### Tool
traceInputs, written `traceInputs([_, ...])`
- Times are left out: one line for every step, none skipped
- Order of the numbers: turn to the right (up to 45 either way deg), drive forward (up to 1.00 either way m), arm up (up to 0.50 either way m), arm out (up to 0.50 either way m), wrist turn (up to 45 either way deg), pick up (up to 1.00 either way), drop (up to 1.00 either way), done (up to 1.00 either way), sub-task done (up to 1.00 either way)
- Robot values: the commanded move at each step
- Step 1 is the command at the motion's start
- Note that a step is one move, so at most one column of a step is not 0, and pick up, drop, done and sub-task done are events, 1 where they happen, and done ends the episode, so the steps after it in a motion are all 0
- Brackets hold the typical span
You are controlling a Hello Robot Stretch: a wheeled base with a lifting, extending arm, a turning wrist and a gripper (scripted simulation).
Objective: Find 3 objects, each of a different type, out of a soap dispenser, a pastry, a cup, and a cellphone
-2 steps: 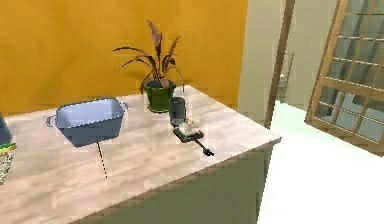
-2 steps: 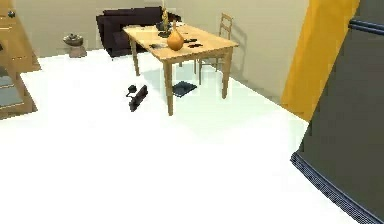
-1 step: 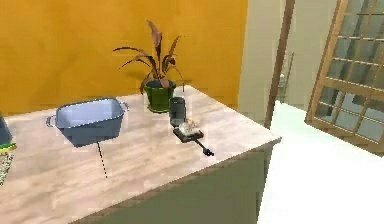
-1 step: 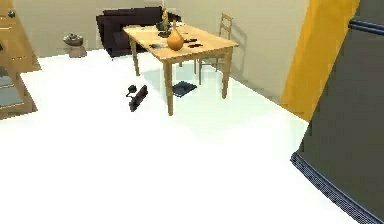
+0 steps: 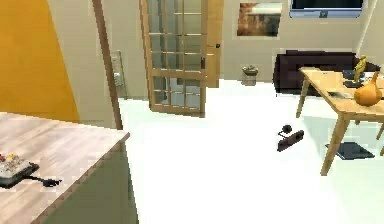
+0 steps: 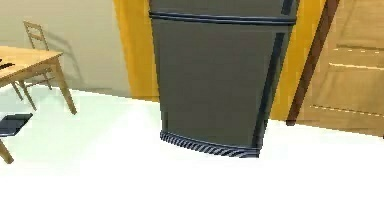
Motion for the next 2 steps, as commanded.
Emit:
traceInputs([21.0, 0.0, 0.0, 0.0, 0.0, 0.0, 0.0, 0.0, 0.0])
traceInputs([0.0, 0.15, 0.0, 0.0, 0.0, 0.0, 0.0, 0.0, 0.0])
